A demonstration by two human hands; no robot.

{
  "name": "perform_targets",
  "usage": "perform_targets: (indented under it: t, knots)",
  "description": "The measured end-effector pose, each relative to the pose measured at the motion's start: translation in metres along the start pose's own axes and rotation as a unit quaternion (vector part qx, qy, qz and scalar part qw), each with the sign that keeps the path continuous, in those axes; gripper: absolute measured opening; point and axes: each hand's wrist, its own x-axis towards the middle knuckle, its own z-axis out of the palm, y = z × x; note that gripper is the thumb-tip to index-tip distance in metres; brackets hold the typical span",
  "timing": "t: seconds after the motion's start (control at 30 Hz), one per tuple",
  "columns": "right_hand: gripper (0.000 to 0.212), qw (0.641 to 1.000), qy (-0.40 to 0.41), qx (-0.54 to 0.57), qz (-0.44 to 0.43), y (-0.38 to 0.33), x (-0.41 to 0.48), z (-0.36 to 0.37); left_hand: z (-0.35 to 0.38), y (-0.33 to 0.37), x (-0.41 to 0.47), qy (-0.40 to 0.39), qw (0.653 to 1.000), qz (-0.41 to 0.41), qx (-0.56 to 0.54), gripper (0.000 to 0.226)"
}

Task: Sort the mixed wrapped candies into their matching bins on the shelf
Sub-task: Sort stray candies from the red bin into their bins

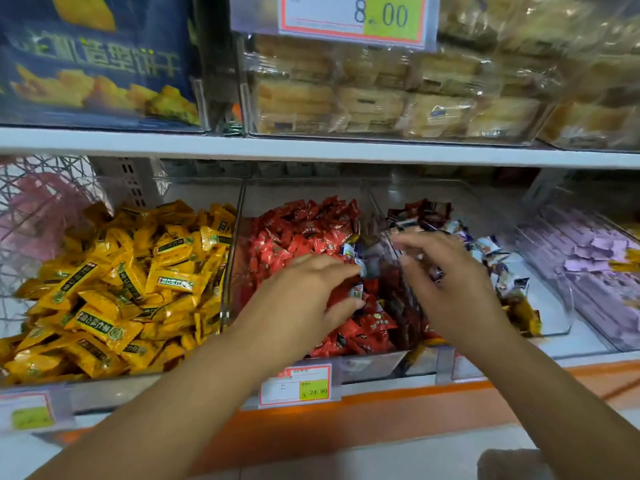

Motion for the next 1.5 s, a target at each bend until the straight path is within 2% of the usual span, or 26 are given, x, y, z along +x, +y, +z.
perform_targets:
  t: [0.1, 0.17, 0.33, 0.37, 0.47, 0.5, 0.57, 0.63, 0.77, 0.83, 0.93, 0.97, 1.07, 1.17, 1.23, 1.4, 1.5]
  knots:
    - [0.038, 0.999, -0.031, 0.027, 0.018, 0.003, -0.009, 0.007, 0.022, -0.002, 0.026, -0.066, 0.997, -0.039, 0.003, 0.054]
    - [0.048, 0.998, -0.052, 0.034, 0.031, 0.005, -0.016, 0.011, 0.029, -0.007, 0.033, -0.082, 0.994, -0.073, -0.01, 0.049]
    - [0.048, 0.999, -0.023, 0.033, 0.008, 0.012, -0.025, 0.011, 0.021, -0.019, 0.041, -0.027, 0.987, -0.116, -0.104, 0.005]
    - [0.047, 0.999, -0.021, 0.036, 0.008, 0.014, -0.027, 0.009, 0.018, -0.021, 0.042, -0.04, 0.987, -0.116, -0.101, 0.007]
    - [0.044, 0.999, -0.01, 0.034, 0.0, 0.019, -0.03, 0.006, 0.016, -0.02, 0.047, -0.15, 0.984, -0.087, -0.04, 0.039]
    - [0.045, 1.0, -0.004, 0.027, -0.004, 0.021, -0.03, 0.006, 0.017, -0.019, 0.048, -0.17, 0.982, -0.078, -0.019, 0.041]
    - [0.045, 1.0, 0.013, 0.004, -0.013, 0.023, -0.03, 0.005, 0.02, -0.021, 0.051, -0.153, 0.985, -0.073, -0.032, 0.032]
    - [0.042, 0.999, 0.03, -0.012, -0.017, 0.025, -0.031, 0.007, 0.022, -0.025, 0.054, -0.093, 0.987, -0.082, -0.104, 0.024]
    - [0.037, 0.999, 0.039, -0.006, -0.012, 0.025, -0.031, 0.011, 0.017, -0.024, 0.07, 0.018, 0.964, -0.133, -0.23, 0.011]
    - [0.036, 0.999, 0.041, 0.001, -0.005, 0.026, -0.031, 0.012, 0.018, -0.021, 0.083, 0.027, 0.969, -0.116, -0.215, 0.004]
    - [0.035, 0.999, 0.05, 0.003, -0.005, 0.026, -0.031, 0.013, 0.032, -0.023, 0.103, -0.035, 0.981, -0.116, -0.15, 0.01]
    - [0.034, 0.999, 0.052, 0.002, -0.006, 0.026, -0.03, 0.014, 0.038, -0.025, 0.108, -0.064, 0.983, -0.123, -0.122, 0.013]
    - [0.032, 0.999, 0.054, 0.002, -0.01, 0.025, -0.03, 0.014, 0.052, -0.036, 0.116, -0.146, 0.982, -0.121, -0.008, 0.052]
    - [0.032, 0.998, 0.058, 0.002, -0.013, 0.025, -0.031, 0.013, 0.054, -0.039, 0.119, -0.172, 0.978, -0.105, 0.045, 0.073]
    - [0.032, 0.998, 0.06, -0.001, -0.016, 0.025, -0.032, 0.013, 0.054, -0.04, 0.119, -0.166, 0.978, -0.115, 0.046, 0.07]
    - [0.031, 0.997, 0.068, -0.003, -0.02, 0.025, -0.031, 0.014, 0.06, -0.042, 0.111, -0.085, 0.983, -0.139, -0.08, 0.035]
    - [0.033, 0.997, 0.073, -0.002, -0.021, 0.024, -0.031, 0.015, 0.059, -0.041, 0.106, -0.081, 0.984, -0.127, -0.098, 0.035]
